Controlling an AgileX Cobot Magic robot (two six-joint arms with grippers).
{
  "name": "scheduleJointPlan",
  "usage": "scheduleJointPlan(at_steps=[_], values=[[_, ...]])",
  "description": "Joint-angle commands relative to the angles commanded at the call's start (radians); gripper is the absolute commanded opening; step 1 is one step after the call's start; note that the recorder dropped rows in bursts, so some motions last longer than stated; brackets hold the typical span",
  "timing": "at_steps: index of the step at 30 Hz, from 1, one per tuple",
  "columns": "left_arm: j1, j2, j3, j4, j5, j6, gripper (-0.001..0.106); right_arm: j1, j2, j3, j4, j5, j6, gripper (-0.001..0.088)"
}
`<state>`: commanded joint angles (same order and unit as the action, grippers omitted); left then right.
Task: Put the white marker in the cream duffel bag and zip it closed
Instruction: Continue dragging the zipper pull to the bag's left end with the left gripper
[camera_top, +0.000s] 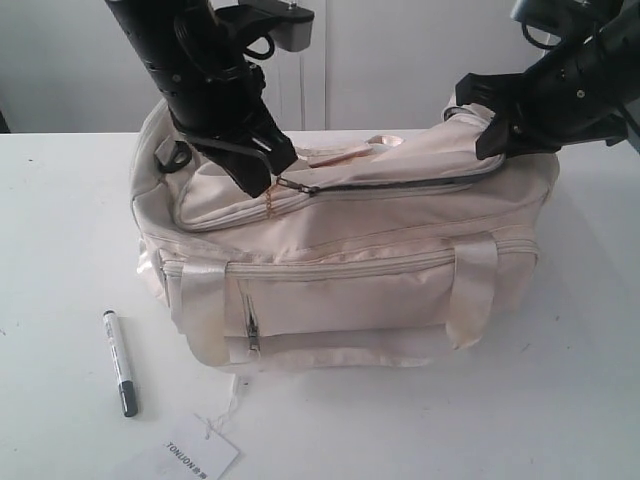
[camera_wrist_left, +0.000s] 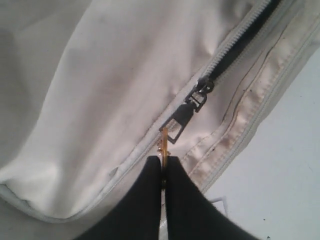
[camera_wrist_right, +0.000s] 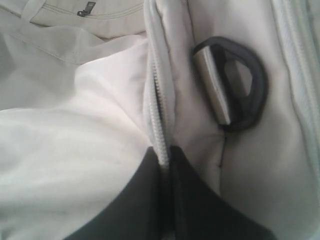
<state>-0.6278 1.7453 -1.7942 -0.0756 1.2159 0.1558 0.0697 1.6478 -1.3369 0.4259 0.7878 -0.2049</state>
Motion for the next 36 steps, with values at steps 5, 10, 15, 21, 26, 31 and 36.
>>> scheduleJointPlan(at_steps=[5, 10, 15, 21, 26, 31, 36], values=[[0.000, -0.042, 0.080, 0.029, -0.039, 0.000, 0.000, 0.000, 0.000, 0.000, 0.000, 0.000, 0.000, 0.0000], [0.000, -0.083, 0.143, 0.032, -0.079, 0.000, 0.000, 0.000, 0.000, 0.000, 0.000, 0.002, 0.000, 0.0000], [0.023, -0.113, 0.173, 0.037, -0.094, -0.002, 0.000, 0.000, 0.000, 0.000, 0.000, 0.004, 0.000, 0.0000], [0.084, -0.153, 0.228, 0.035, -0.103, -0.002, 0.000, 0.000, 0.000, 0.000, 0.000, 0.006, 0.000, 0.0000], [0.105, -0.180, 0.280, 0.035, -0.132, 0.000, 0.000, 0.000, 0.000, 0.000, 0.000, 0.006, 0.000, 0.0000], [0.107, -0.199, 0.322, 0.070, -0.154, 0.000, 0.000, 0.000, 0.000, 0.000, -0.005, 0.006, 0.000, 0.0000], [0.123, -0.223, 0.360, 0.084, -0.193, -0.008, 0.000, 0.000, 0.000, 0.000, -0.012, 0.008, 0.000, 0.0000]])
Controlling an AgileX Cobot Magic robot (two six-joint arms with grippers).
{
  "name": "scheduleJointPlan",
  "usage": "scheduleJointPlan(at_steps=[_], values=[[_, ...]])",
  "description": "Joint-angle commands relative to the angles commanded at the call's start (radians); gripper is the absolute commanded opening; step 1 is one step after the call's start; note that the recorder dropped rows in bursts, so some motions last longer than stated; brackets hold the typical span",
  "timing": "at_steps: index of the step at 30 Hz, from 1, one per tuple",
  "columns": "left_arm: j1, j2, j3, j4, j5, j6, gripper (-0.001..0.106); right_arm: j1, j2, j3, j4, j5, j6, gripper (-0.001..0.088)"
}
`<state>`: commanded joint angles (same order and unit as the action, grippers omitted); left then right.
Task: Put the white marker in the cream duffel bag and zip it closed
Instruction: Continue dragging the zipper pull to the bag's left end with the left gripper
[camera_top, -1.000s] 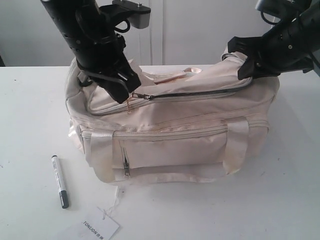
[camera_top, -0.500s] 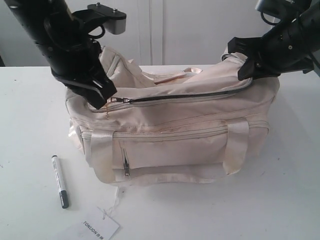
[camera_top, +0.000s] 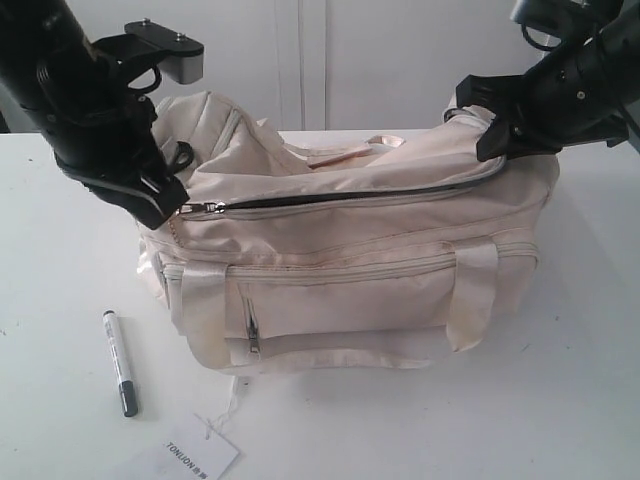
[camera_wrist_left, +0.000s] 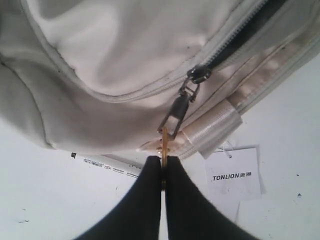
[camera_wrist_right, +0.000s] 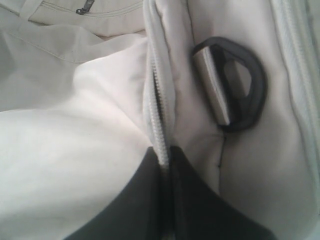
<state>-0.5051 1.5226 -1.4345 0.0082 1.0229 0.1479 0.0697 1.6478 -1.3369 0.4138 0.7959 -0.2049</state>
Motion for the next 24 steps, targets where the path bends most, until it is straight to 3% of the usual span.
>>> scheduleJointPlan(at_steps=[14, 24], values=[[0.143, -0.037, 0.124, -0.033, -0.095, -0.018, 0.000, 0.000, 0.000, 0.000, -0.001, -0.003, 0.000, 0.0000], [0.155, -0.038, 0.179, -0.115, -0.187, -0.018, 0.000, 0.000, 0.000, 0.000, -0.002, -0.005, 0.000, 0.0000]])
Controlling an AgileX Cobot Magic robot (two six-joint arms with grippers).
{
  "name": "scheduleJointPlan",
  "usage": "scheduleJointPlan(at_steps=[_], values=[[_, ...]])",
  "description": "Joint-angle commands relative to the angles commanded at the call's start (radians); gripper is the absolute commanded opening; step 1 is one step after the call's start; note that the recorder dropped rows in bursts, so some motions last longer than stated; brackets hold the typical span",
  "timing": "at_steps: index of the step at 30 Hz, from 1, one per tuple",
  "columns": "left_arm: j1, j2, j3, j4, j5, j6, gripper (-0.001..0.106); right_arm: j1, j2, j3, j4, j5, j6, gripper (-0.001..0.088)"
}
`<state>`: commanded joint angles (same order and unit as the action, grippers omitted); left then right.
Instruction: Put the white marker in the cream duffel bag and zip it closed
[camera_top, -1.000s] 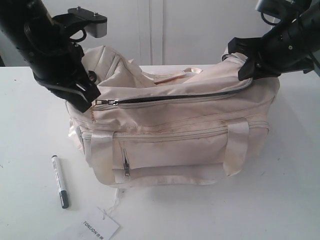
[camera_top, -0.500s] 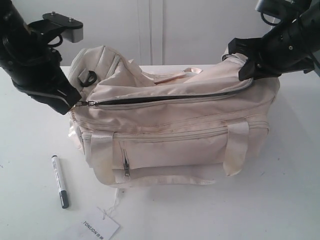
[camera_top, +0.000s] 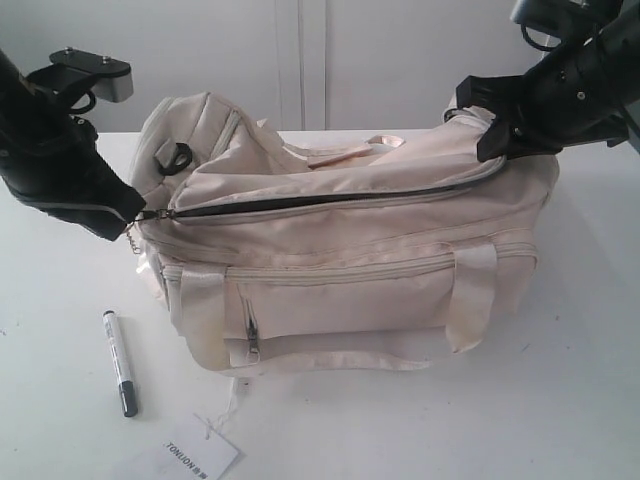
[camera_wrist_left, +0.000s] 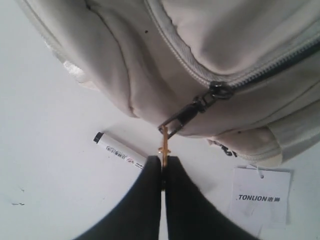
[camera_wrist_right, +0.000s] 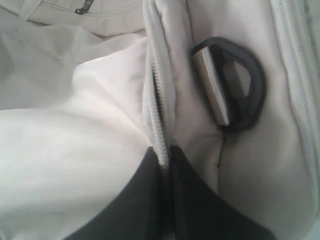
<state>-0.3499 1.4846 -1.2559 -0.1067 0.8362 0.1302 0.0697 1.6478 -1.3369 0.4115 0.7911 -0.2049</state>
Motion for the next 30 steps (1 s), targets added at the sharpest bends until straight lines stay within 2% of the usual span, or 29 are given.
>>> scheduleJointPlan(at_steps=[3, 5, 11, 14, 21, 25, 30], values=[[0.000, -0.002, 0.000, -0.034, -0.020, 0.004, 0.000, 0.000, 0.000, 0.000, 0.000, 0.000, 0.000, 0.0003], [0.000, -0.002, 0.000, -0.041, -0.035, 0.004, 0.000, 0.000, 0.000, 0.000, 0.000, 0.000, 0.000, 0.0039], [0.000, -0.002, -0.002, -0.041, -0.066, 0.004, 0.000, 0.000, 0.000, 0.000, 0.011, -0.009, 0.004, 0.0291], [0.000, -0.002, -0.002, -0.041, -0.066, 0.004, 0.000, 0.000, -0.013, 0.000, 0.033, -0.016, -0.006, 0.0375], [0.000, -0.002, -0.002, -0.041, -0.065, 0.004, 0.000, 0.002, -0.092, 0.000, 0.047, -0.020, -0.066, 0.0383], [0.000, -0.002, -0.002, -0.041, -0.065, 0.003, 0.000, 0.042, -0.122, 0.000, 0.105, -0.029, -0.162, 0.0383], [0.000, -0.002, -0.002, -0.041, -0.065, 0.003, 0.000, 0.126, -0.119, 0.000, 0.172, -0.029, -0.323, 0.0383]])
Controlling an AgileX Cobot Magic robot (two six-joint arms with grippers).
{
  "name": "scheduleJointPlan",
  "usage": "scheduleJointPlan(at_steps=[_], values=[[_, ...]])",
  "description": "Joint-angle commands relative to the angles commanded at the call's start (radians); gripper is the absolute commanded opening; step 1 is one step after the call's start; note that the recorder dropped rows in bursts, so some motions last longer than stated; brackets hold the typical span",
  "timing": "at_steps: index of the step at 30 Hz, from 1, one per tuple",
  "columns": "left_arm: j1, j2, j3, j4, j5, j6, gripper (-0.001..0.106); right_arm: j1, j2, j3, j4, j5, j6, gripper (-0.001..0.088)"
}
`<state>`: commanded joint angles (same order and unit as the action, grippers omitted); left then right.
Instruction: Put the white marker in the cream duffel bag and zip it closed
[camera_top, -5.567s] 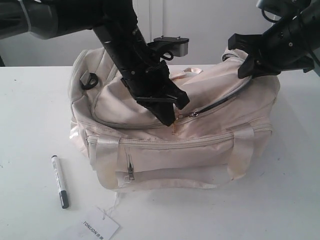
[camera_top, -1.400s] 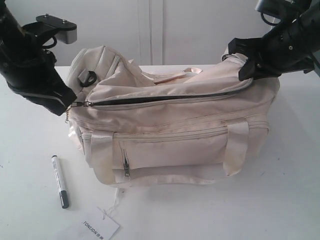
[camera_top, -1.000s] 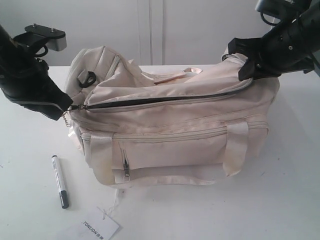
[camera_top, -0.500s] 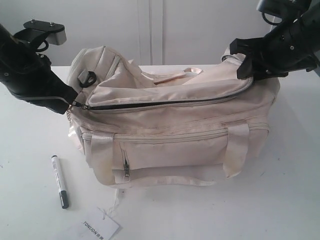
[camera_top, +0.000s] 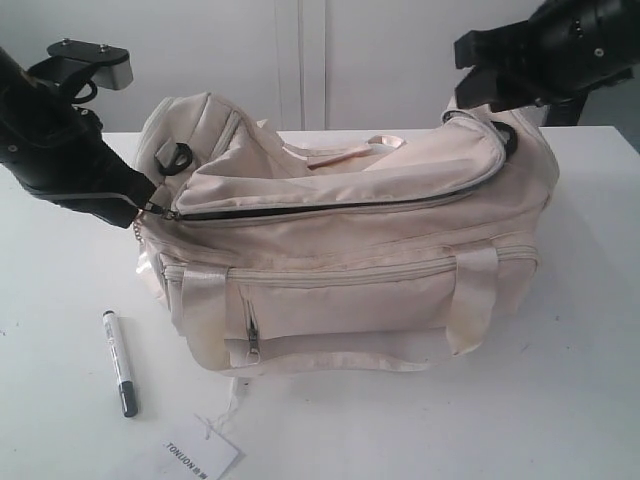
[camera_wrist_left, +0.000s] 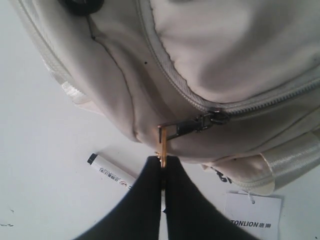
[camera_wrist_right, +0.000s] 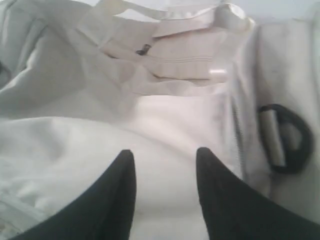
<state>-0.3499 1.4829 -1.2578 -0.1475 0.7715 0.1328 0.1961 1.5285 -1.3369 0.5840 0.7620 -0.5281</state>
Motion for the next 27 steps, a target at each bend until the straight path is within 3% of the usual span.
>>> scheduleJointPlan(at_steps=[8, 23, 27], values=[[0.000, 0.000, 0.000, 0.000, 0.000, 0.000, 0.000, 0.122, 0.000, 0.000, 0.004, 0.000, -0.213, 0.0383], [0.000, 0.000, 0.000, -0.004, -0.002, 0.000, 0.000, 0.296, 0.000, 0.000, 0.006, -0.038, -0.393, 0.0383], [0.000, 0.000, 0.000, -0.004, -0.002, 0.000, 0.000, 0.336, 0.000, 0.000, -0.001, -0.025, -0.496, 0.0383]])
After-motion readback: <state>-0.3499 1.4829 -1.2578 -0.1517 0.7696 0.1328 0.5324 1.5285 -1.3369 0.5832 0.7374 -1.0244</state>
